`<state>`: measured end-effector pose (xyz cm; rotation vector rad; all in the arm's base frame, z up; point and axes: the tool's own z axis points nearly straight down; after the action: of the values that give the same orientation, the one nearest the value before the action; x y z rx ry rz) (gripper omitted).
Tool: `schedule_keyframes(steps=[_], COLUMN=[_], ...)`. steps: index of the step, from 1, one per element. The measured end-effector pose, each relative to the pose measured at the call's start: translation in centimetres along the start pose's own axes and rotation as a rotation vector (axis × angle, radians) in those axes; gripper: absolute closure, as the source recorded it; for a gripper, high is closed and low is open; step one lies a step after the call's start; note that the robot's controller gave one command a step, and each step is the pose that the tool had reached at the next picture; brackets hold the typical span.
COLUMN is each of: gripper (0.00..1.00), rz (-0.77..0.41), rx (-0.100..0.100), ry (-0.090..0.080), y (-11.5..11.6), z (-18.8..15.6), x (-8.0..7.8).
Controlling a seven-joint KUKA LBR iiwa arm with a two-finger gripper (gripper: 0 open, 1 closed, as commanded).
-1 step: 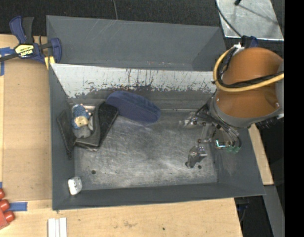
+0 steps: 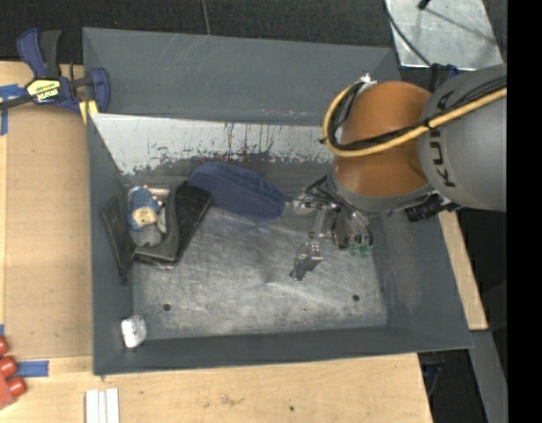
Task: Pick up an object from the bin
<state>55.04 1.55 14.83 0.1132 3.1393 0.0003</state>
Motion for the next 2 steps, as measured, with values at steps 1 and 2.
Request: schedule_keyframes(steps=[1,2], gripper=[0.0,0.0], rz=[-0.254,-0.085], rx=[0.005,-0.013], ry=[0.003,0.033], y=[6.1,5.7], z=[7.4,7.4], x=[-4.7,-6.2])
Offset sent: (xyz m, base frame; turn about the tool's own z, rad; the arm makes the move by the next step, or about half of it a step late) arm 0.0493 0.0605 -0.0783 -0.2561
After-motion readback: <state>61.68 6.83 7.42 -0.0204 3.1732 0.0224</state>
